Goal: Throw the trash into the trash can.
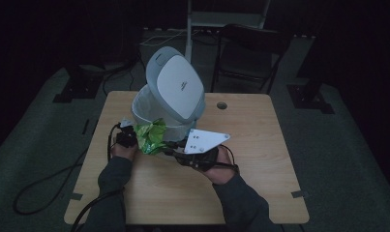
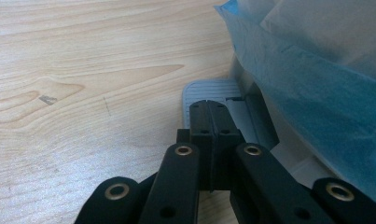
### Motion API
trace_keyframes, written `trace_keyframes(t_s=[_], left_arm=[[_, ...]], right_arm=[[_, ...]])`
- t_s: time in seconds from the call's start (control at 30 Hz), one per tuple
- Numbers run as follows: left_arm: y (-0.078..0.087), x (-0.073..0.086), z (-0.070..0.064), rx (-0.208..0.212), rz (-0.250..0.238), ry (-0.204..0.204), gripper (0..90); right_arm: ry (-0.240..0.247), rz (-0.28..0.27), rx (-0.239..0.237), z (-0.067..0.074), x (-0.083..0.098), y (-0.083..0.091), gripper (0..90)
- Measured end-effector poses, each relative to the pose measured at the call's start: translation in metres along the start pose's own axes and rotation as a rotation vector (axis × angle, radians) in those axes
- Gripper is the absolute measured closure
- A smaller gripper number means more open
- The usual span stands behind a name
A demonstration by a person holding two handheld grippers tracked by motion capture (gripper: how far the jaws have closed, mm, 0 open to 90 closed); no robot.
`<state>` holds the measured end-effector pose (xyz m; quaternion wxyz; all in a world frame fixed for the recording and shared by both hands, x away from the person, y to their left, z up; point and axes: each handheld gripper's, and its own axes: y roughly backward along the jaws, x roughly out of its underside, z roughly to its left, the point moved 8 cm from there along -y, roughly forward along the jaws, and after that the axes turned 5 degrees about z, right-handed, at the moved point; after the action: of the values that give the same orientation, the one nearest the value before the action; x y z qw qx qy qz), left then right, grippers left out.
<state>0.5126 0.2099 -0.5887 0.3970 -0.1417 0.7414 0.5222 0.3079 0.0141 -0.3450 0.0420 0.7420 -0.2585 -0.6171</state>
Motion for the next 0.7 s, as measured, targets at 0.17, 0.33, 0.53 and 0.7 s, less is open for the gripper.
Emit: trace_keyframes(t_s=[0.17,0.33,0.53,0.7], left_arm=[[0.001,0.000,0.000,0.003,0.007,-0.001,90.0],[0.000,0.000,0.000,0.000,0.000,0.000,90.0],[0.000,0.000,0.000,0.000,-0.001,0.002,90.0],[0.000,0.000,0.000,0.000,-0.001,0.001,90.0]], right_arm=[[0.006,-0.013,0.003,-0.004,-0.007,-0.004,82.5],[0.000,-0.027,0.014,-0.009,-0.013,-0.008,82.5],[0.002,-0.041,0.025,-0.015,-0.019,-0.013,82.5],[-0.005,-0.049,0.035,-0.020,-0.022,-0.017,82.5]])
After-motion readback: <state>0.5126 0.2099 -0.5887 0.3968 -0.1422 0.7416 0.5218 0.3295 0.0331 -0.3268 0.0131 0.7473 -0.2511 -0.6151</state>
